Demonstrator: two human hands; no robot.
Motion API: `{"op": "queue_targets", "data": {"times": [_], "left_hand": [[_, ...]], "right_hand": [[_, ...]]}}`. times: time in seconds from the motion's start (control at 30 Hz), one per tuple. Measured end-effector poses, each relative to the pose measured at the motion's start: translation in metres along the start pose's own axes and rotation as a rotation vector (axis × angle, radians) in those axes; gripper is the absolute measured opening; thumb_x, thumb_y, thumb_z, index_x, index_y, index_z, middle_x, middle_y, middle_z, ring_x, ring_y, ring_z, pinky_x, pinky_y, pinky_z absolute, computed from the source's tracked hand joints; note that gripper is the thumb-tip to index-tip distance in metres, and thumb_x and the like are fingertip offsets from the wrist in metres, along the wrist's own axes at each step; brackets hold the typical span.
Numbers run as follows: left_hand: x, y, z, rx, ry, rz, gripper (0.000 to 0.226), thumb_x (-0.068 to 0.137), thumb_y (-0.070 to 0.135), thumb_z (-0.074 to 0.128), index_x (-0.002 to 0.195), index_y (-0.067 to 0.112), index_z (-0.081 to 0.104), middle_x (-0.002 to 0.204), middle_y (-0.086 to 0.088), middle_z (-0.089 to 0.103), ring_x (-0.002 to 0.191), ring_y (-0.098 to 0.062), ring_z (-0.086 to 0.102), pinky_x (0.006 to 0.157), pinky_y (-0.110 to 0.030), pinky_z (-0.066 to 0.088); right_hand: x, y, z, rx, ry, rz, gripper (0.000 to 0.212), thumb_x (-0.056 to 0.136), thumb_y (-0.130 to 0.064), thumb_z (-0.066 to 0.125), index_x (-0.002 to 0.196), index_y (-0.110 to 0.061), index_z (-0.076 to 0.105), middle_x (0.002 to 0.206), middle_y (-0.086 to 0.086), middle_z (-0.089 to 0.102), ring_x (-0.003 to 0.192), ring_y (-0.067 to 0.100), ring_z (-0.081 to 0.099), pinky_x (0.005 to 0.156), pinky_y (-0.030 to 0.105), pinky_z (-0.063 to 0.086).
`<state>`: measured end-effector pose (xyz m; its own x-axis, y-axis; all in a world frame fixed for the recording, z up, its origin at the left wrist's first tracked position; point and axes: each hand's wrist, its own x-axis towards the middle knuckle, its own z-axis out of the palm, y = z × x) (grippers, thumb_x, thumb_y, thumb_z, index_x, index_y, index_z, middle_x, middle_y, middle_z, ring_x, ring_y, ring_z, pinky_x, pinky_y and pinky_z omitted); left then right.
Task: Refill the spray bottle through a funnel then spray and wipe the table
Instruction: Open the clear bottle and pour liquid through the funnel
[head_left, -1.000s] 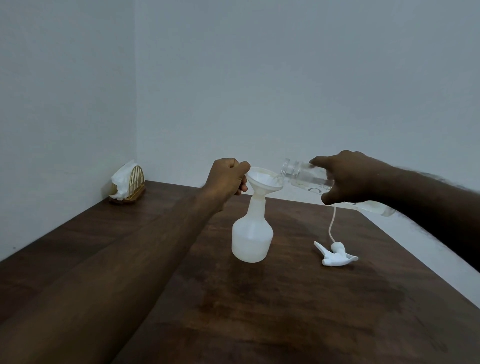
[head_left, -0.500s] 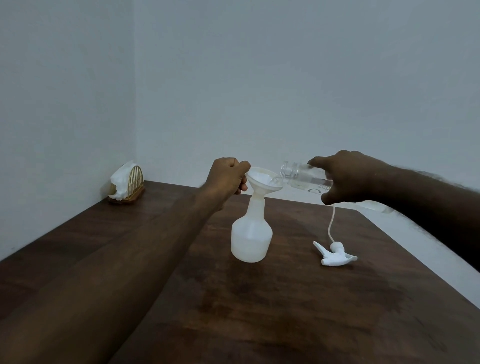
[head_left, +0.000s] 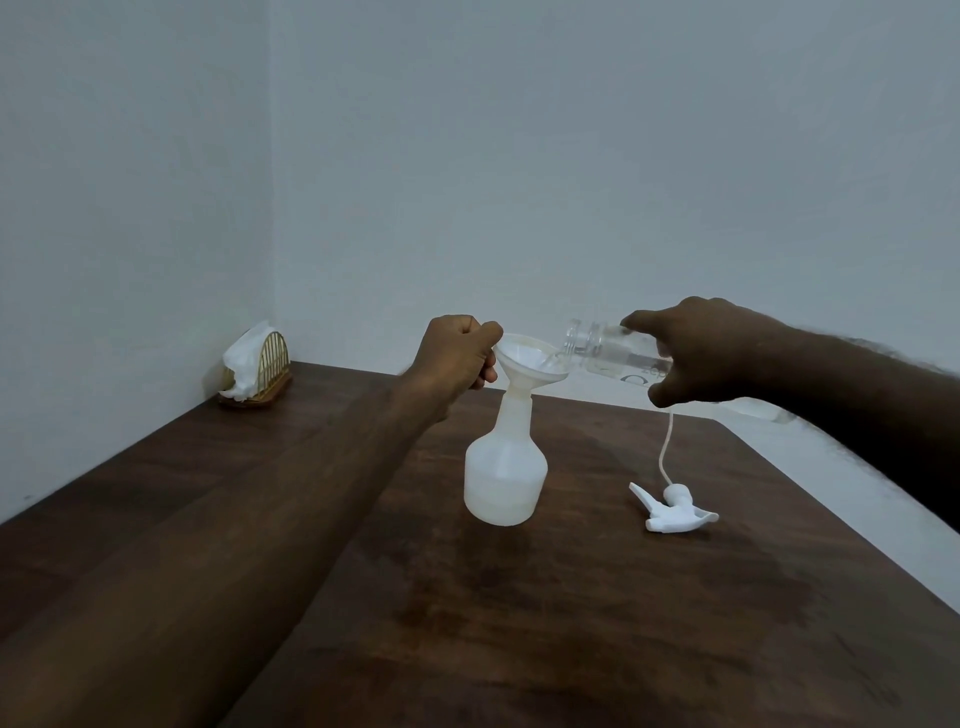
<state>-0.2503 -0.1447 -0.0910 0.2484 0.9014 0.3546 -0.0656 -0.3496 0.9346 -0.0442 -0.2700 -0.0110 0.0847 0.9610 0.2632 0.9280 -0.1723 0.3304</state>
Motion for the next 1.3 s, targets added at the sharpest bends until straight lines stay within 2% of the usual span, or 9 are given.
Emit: {"op": "queue_targets", "data": {"times": [0.13, 0.77, 1.3], "left_hand": [[-0.001, 0.000, -0.001, -0.001, -0.002, 0.006, 0.012, 0.087, 0.013, 0.053, 0.076, 0.008, 0.052, 0.060, -0.008, 0.053, 0.044, -0.012, 0.052, 0.049, -0.026, 0.041], [0.001, 0.001, 0.000, 0.004, 0.001, 0.006, 0.011, 0.087, 0.013, 0.054, 0.077, 0.007, 0.055, 0.060, -0.008, 0.054, 0.043, -0.011, 0.051, 0.050, -0.026, 0.042], [0.001, 0.002, 0.001, 0.008, 0.000, 0.015, 0.012, 0.086, 0.013, 0.054, 0.075, 0.007, 0.054, 0.058, -0.007, 0.054, 0.044, -0.012, 0.052, 0.048, -0.024, 0.041]], "right_hand": [[0.000, -0.001, -0.002, 0.006, 0.000, -0.001, 0.081, 0.070, -0.040, 0.074, 0.143, -0.036, 0.038, 0.105, 0.001, 0.068, 0.089, 0.023, 0.062, 0.080, 0.040, 0.056], [-0.003, -0.002, -0.008, 0.003, 0.001, 0.015, 0.081, 0.071, -0.039, 0.073, 0.143, -0.036, 0.039, 0.105, 0.001, 0.068, 0.094, 0.025, 0.062, 0.081, 0.040, 0.056], [-0.006, -0.004, -0.011, -0.061, -0.015, 0.027, 0.082, 0.072, -0.039, 0.073, 0.145, -0.038, 0.036, 0.116, 0.001, 0.064, 0.100, 0.027, 0.061, 0.081, 0.039, 0.055]]}}
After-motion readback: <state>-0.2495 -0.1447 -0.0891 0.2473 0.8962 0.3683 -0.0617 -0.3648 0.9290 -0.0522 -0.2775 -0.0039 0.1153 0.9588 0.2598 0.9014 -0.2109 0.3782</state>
